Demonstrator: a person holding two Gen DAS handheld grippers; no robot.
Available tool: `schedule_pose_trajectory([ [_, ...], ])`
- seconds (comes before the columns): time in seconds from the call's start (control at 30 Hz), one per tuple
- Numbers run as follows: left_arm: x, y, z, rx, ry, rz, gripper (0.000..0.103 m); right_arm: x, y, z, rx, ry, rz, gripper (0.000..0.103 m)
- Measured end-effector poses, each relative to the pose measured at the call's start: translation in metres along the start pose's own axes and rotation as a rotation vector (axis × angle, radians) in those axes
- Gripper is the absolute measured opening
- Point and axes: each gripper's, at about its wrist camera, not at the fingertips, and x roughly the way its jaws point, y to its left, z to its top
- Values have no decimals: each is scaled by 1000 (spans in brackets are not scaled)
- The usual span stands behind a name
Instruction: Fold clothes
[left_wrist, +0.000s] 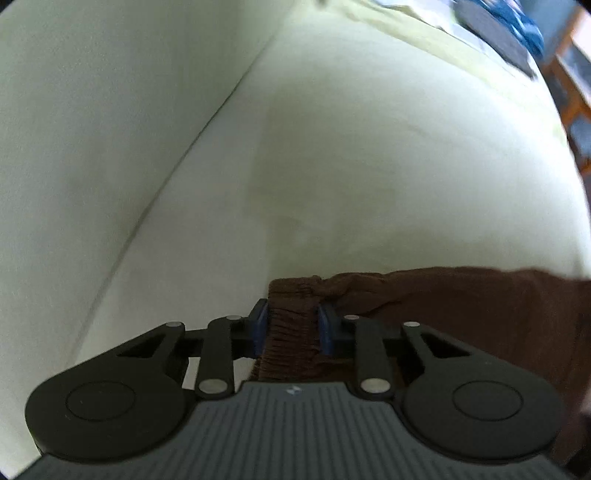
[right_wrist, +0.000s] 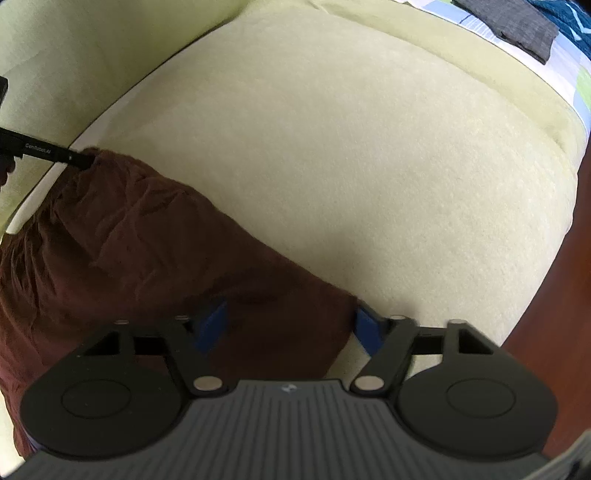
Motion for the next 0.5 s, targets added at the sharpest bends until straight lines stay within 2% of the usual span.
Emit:
schedule_pose_trajectory([
  [0.03,-1,0,0,-3,-15,16,31,-2,-3,2,14,-17,3,3],
  [0.1,-13,-1,-7,-25,-66,50,31,-8,-7,7,29,-63,8,3],
  [0.23,-27,18,12,-128,-165,71,31,-20,-3,22,-24,-175,-10,3],
  [0.33,-10,18,26,-99,-151,108,32,-16,-6,35,-19,-236,-45,3],
  [0.5,24,3,38,-69,-132,169,34,14,-12,46,-32,-228,-94,2],
])
